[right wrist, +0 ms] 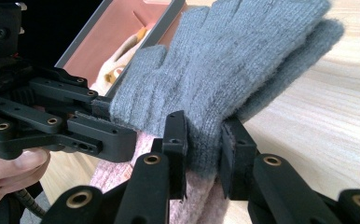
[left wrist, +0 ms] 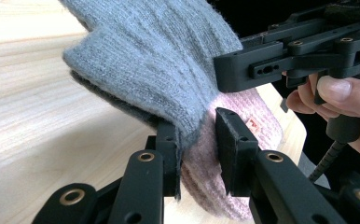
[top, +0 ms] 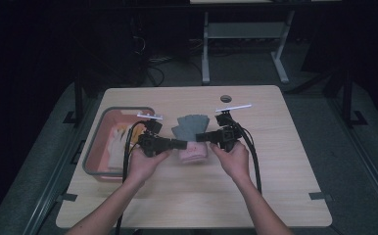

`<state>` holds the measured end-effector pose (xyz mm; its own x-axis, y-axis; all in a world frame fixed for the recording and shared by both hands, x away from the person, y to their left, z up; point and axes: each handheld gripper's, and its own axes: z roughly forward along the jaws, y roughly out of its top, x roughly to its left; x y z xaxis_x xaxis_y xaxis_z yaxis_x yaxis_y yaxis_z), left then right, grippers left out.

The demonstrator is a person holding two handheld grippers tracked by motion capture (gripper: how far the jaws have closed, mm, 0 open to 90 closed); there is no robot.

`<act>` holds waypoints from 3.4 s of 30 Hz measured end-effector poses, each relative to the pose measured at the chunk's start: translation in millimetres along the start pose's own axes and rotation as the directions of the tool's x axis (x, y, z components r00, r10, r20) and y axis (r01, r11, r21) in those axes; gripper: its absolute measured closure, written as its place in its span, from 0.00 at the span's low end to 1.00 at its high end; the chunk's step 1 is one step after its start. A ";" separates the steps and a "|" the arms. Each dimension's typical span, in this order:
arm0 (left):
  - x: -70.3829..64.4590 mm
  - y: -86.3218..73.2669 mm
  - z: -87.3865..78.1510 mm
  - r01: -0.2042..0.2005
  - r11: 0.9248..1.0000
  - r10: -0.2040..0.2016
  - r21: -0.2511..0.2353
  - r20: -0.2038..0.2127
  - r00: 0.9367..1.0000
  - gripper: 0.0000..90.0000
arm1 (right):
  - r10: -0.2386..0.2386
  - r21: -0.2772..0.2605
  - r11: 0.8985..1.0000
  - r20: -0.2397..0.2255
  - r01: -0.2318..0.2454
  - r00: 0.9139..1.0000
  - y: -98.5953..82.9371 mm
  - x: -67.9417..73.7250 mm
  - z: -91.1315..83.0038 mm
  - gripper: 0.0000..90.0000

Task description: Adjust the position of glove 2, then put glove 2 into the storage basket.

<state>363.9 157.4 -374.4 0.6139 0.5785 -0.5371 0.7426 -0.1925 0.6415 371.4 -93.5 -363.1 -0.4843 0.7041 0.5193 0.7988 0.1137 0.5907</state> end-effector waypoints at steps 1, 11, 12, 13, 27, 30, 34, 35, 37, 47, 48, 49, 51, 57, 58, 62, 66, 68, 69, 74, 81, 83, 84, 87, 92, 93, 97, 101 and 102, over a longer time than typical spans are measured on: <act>0.9 0.0 -0.7 -0.006 1.000 0.006 0.005 0.000 1.000 0.79 | 0.000 0.002 1.000 0.000 0.000 1.000 0.4 0.3 0.8 0.83; 5.3 1.8 -11.6 -0.006 1.000 0.006 -0.007 0.000 1.000 0.79 | -0.009 0.004 1.000 -0.010 0.009 1.000 7.1 7.7 6.0 0.83; 5.7 1.7 -13.4 -0.006 1.000 0.006 -0.007 -0.001 1.000 0.79 | -0.012 0.005 1.000 -0.010 0.012 1.000 7.8 8.8 6.7 0.83; 5.7 1.8 -14.5 -0.004 1.000 0.004 -0.010 -0.002 1.000 0.79 | -0.016 0.005 1.000 -0.010 0.016 1.000 8.6 10.2 7.1 0.83; 12.0 5.3 -35.7 -0.018 0.999 0.017 -0.027 -0.011 1.000 0.79 | -0.033 -0.012 0.999 -0.046 0.032 0.998 18.5 23.4 14.2 0.83; 13.7 6.8 -40.5 -0.018 1.000 0.018 -0.024 -0.017 1.000 0.79 | -0.037 -0.014 0.999 -0.057 0.036 0.998 20.7 24.6 18.1 0.83; 15.6 7.5 -47.4 -0.019 0.999 0.019 -0.033 -0.024 1.000 0.79 | -0.036 -0.014 0.999 -0.064 0.035 0.997 24.4 30.1 21.3 0.83; 15.9 7.6 -49.0 -0.019 0.999 0.018 -0.035 -0.025 1.000 0.79 | -0.038 -0.015 0.999 -0.065 0.037 0.997 25.4 31.6 21.9 0.83; 16.7 8.1 -51.8 -0.018 0.999 0.017 -0.037 -0.026 1.000 0.79 | -0.041 -0.013 0.999 -0.068 0.040 0.997 27.3 34.3 22.8 0.83; 20.7 11.5 -64.2 -0.027 0.999 0.025 -0.045 -0.034 0.999 0.79 | -0.053 -0.017 0.999 -0.083 0.052 0.995 35.6 42.4 28.0 0.83; 21.0 11.7 -65.6 -0.027 0.999 0.025 -0.046 -0.035 0.999 0.79 | -0.052 -0.018 0.999 -0.086 0.051 0.995 36.4 43.6 28.4 0.83; 21.5 12.0 -66.9 -0.027 0.998 0.025 -0.049 -0.036 0.999 0.79 | -0.053 -0.018 0.999 -0.088 0.052 0.995 37.2 44.7 28.9 0.83; 22.6 12.4 -69.9 -0.029 0.998 0.027 -0.049 -0.039 0.999 0.79 | -0.061 -0.023 0.998 -0.093 0.059 0.994 39.1 46.2 30.8 0.83; 27.4 13.5 -77.7 -0.026 0.998 0.024 -0.052 -0.041 0.999 0.79 | -0.067 -0.029 0.997 -0.101 0.065 0.993 43.3 52.2 36.2 0.83; 27.9 13.3 -78.3 -0.027 0.998 0.025 -0.052 -0.043 0.999 0.79 | -0.067 -0.027 0.998 -0.099 0.064 0.993 43.5 53.2 36.9 0.83; 30.8 13.2 -82.6 -0.025 0.998 0.023 -0.053 -0.044 0.999 0.79 | -0.068 -0.024 0.998 -0.100 0.066 0.993 45.2 56.5 40.8 0.83; 34.8 12.8 -88.5 -0.019 0.998 0.016 -0.059 -0.046 0.999 0.79 | -0.078 -0.028 0.997 -0.103 0.075 0.992 48.0 60.9 45.4 0.83; 37.6 12.4 -92.0 -0.014 0.998 0.012 -0.062 -0.044 0.999 0.79 | -0.079 -0.027 0.997 -0.108 0.076 0.991 49.7 63.3 48.2 0.83; 39.1 12.1 -94.1 -0.016 0.998 0.013 -0.059 -0.044 0.999 0.79 | -0.077 -0.026 0.997 -0.110 0.075 0.991 50.4 64.9 49.5 0.83; 44.4 11.9 -101.5 -0.020 0.998 0.017 -0.051 -0.053 0.998 0.79 | -0.083 -0.026 0.996 -0.130 0.080 0.988 52.6 68.7 56.8 0.83; 49.7 12.1 -111.1 -0.019 0.999 0.016 -0.048 -0.060 0.998 0.79 | -0.081 -0.029 0.997 -0.144 0.078 0.986 55.1 74.3 66.0 0.83; 51.3 11.6 -114.5 -0.018 0.998 0.014 -0.052 -0.061 0.998 0.79 | -0.082 -0.026 0.997 -0.146 0.079 0.986 56.8 77.7 68.1 0.83; 51.8 11.2 -116.1 -0.012 0.998 0.009 -0.057 -0.062 0.998 0.79 | -0.076 -0.025 0.997 -0.147 0.074 0.986 57.4 79.2 68.8 0.83; 53.5 9.3 -122.1 -0.015 0.998 0.012 -0.055 -0.066 0.998 0.79 | -0.092 -0.025 0.996 -0.153 0.089 0.984 58.4 83.2 72.4 0.83; 57.5 5.7 -131.2 -0.012 0.998 0.008 -0.061 -0.072 0.997 0.79 | -0.099 -0.026 0.995 -0.171 0.096 0.980 59.0 89.2 80.5 0.83; 58.5 5.1 -132.7 -0.015 0.998 0.010 -0.059 -0.074 0.997 0.79 | -0.098 -0.025 0.995 -0.175 0.095 0.980 59.1 90.4 82.2 0.83; 62.8 1.8 -138.3 -0.004 0.998 -0.001 -0.067 -0.076 0.997 0.79 | -0.099 -0.021 0.995 -0.184 0.096 0.978 60.1 94.6 88.6 0.83; 67.2 -0.8 -144.6 -0.005 0.998 0.000 -0.063 -0.077 0.997 0.79 | -0.103 -0.013 0.995 -0.194 0.102 0.976 60.3 98.7 94.3 0.83; 68.2 -1.3 -146.1 -0.005 0.998 0.000 -0.063 -0.078 0.997 0.79 | -0.106 -0.018 0.994 -0.195 0.105 0.975 60.4 99.6 96.0 0.83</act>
<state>365.8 312.9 -331.8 0.5913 0.6387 -0.4924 0.7211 -0.1454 0.6774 405.7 50.8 -335.0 -0.6265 0.5379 0.5640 0.7373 0.1743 0.6527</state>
